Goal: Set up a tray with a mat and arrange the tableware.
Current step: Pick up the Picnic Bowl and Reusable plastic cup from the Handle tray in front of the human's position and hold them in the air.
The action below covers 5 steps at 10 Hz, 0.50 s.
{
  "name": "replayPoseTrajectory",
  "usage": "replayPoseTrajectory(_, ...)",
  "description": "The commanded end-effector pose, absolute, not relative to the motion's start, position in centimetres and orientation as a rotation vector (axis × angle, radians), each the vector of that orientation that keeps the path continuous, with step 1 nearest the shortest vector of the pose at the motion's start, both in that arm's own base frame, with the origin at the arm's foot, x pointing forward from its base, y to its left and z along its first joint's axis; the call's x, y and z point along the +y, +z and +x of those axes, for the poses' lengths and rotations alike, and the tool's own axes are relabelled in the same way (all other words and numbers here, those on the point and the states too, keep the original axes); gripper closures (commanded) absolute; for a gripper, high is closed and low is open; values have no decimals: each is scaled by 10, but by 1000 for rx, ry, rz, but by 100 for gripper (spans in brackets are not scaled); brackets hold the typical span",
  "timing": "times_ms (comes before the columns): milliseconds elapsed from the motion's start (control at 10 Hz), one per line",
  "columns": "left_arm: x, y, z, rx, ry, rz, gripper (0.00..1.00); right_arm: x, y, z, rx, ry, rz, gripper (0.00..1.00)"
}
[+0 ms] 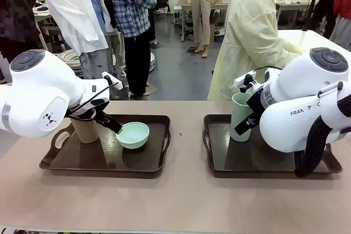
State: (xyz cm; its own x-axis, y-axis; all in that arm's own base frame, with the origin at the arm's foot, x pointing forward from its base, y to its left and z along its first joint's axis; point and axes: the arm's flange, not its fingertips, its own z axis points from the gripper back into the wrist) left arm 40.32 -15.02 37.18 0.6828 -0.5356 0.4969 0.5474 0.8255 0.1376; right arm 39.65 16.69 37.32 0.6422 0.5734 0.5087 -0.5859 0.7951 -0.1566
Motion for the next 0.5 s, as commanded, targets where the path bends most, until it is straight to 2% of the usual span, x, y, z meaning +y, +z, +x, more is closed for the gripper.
replayPoseTrajectory(0, -150, 372, 403, -550, -607, -23, 0, 167, 373, 397, -572, 661, 23, 0)
replayPoseTrajectory(400, -150, 372, 403, -550, -607, -23, 0, 167, 373, 397, -572, 661, 23, 0)
